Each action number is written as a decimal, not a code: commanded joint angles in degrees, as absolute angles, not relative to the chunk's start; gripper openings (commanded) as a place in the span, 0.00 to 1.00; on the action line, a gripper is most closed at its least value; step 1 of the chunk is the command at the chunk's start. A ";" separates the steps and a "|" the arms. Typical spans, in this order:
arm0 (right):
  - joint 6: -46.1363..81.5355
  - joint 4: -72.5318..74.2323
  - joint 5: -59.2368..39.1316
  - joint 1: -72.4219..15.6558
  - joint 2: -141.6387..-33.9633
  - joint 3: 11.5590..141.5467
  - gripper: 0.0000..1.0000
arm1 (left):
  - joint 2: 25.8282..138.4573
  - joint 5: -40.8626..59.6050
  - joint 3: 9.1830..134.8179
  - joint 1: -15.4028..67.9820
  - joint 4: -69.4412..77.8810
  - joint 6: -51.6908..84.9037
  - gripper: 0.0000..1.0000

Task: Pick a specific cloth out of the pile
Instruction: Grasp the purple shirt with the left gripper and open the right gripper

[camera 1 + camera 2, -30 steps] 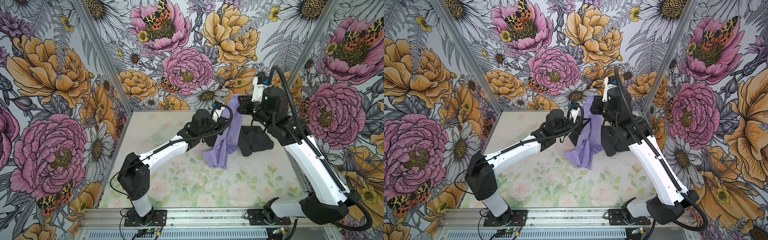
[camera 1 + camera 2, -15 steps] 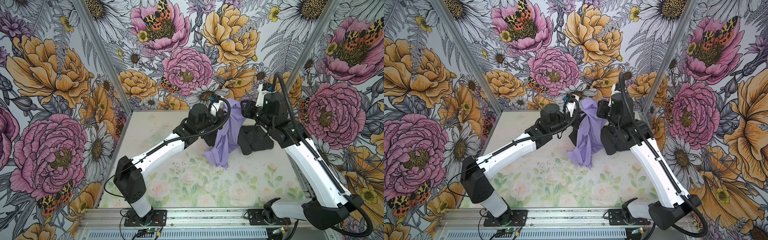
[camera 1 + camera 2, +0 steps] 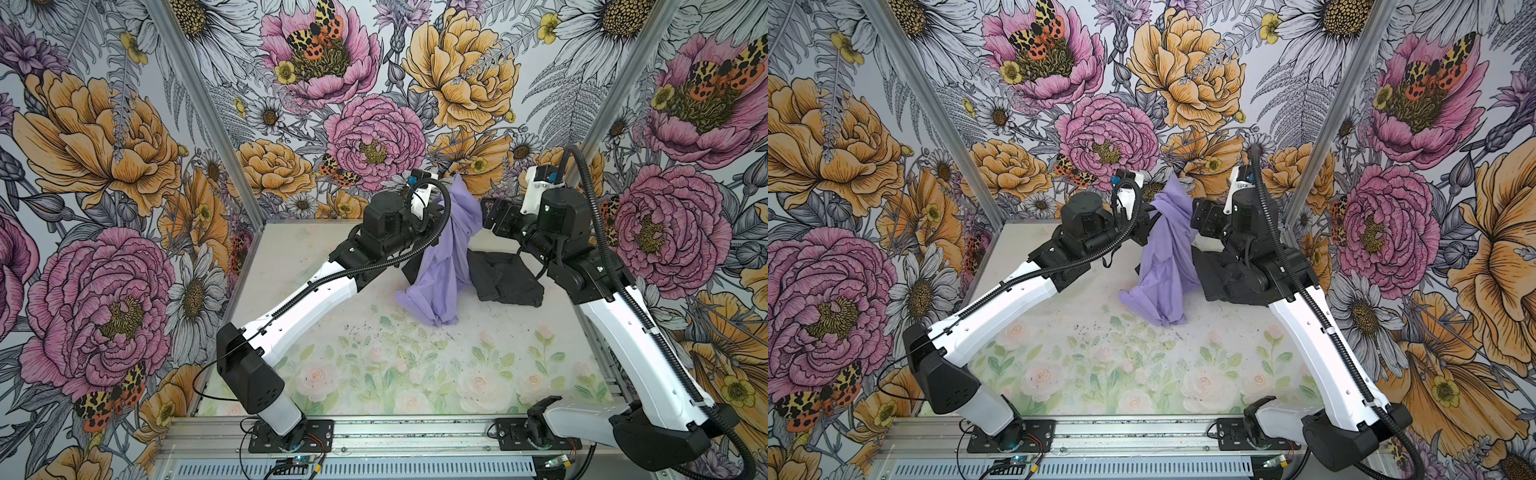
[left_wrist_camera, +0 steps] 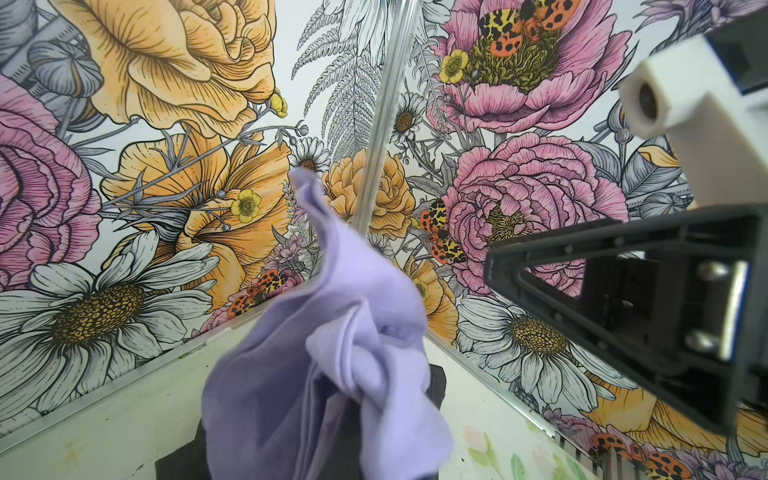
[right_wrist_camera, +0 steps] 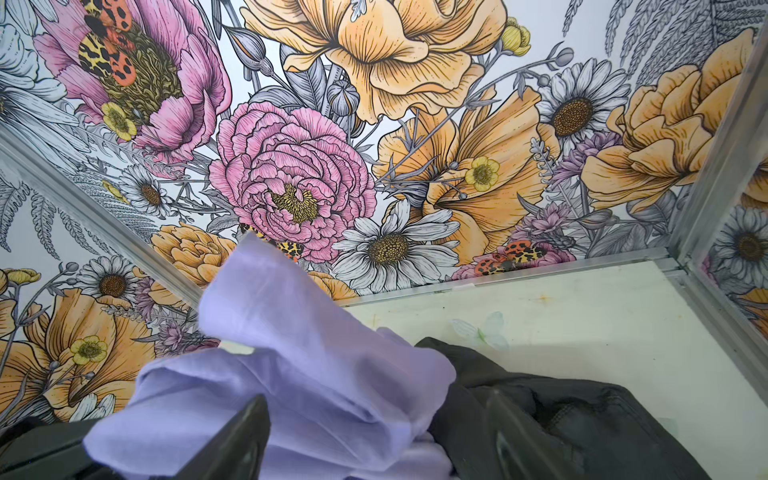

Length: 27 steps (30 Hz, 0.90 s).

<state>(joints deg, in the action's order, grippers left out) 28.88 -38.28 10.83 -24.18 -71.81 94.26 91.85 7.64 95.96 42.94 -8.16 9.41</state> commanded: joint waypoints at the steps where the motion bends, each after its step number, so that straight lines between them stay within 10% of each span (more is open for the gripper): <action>1: 28.08 -37.35 12.76 -23.20 -70.32 94.10 0.83 | 88.86 5.81 100.24 42.19 -6.30 8.80 0.00; 27: 32.70 -37.45 12.72 -19.13 -66.34 83.76 0.83 | 95.29 8.15 122.53 39.42 -16.90 6.76 0.00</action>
